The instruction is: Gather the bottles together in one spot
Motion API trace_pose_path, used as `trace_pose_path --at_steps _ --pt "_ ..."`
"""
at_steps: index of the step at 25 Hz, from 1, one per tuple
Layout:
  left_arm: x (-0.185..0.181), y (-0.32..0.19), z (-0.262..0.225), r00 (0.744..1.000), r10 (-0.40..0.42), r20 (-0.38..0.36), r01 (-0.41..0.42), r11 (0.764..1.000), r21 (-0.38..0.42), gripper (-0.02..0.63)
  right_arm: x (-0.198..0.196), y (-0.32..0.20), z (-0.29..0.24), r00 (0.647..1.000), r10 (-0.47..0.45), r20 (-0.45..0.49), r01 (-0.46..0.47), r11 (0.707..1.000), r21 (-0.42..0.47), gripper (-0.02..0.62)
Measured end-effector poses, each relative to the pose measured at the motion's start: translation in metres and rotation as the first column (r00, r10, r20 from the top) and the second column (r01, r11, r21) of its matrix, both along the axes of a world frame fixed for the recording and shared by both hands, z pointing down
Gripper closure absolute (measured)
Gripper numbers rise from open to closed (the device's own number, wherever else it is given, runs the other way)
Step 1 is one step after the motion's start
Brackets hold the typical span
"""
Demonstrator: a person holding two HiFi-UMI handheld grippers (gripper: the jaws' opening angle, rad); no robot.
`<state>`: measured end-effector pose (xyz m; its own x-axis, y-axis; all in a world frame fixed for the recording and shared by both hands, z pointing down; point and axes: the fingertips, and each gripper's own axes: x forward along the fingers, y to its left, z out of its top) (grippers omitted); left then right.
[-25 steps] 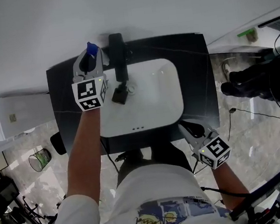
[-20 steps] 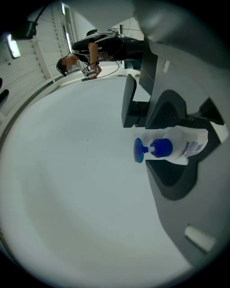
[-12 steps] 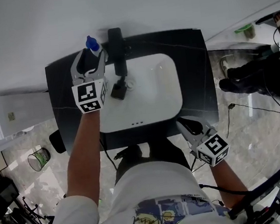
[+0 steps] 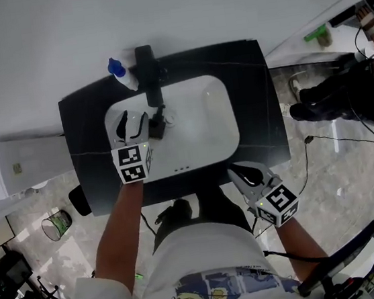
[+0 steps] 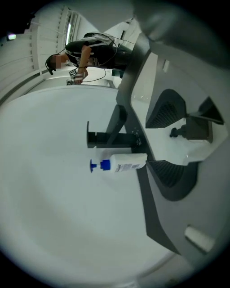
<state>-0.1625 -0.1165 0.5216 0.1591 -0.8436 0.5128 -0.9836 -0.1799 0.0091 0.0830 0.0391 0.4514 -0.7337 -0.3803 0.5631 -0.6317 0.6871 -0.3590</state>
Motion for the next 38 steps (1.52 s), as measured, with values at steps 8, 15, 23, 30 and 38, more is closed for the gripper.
trace_pose_path --at_steps 8,15,23,30,38 --pt "0.035 -0.003 0.068 0.989 0.118 0.088 -0.098 0.973 -0.207 0.387 0.008 0.004 0.000 0.999 0.034 -0.011 -0.034 0.999 0.013 0.571" --pt "0.056 -0.007 0.121 0.957 0.239 0.165 -0.147 0.889 -0.433 0.420 0.023 0.008 0.005 0.998 0.068 -0.015 -0.068 0.998 -0.010 0.571" --pt "0.056 -0.019 0.160 0.922 0.323 0.213 -0.135 0.783 -0.607 0.401 0.027 -0.006 0.009 0.997 0.080 0.009 -0.079 0.996 -0.027 0.571" --pt "0.053 -0.023 0.182 0.882 0.370 0.292 -0.090 0.739 -0.667 0.413 0.042 -0.015 0.016 0.996 0.088 0.002 -0.088 0.995 -0.056 0.571" --pt "0.052 -0.023 0.202 0.844 0.408 0.349 -0.069 0.727 -0.684 0.408 0.043 -0.017 0.024 0.998 0.064 -0.014 -0.064 0.994 -0.084 0.571"
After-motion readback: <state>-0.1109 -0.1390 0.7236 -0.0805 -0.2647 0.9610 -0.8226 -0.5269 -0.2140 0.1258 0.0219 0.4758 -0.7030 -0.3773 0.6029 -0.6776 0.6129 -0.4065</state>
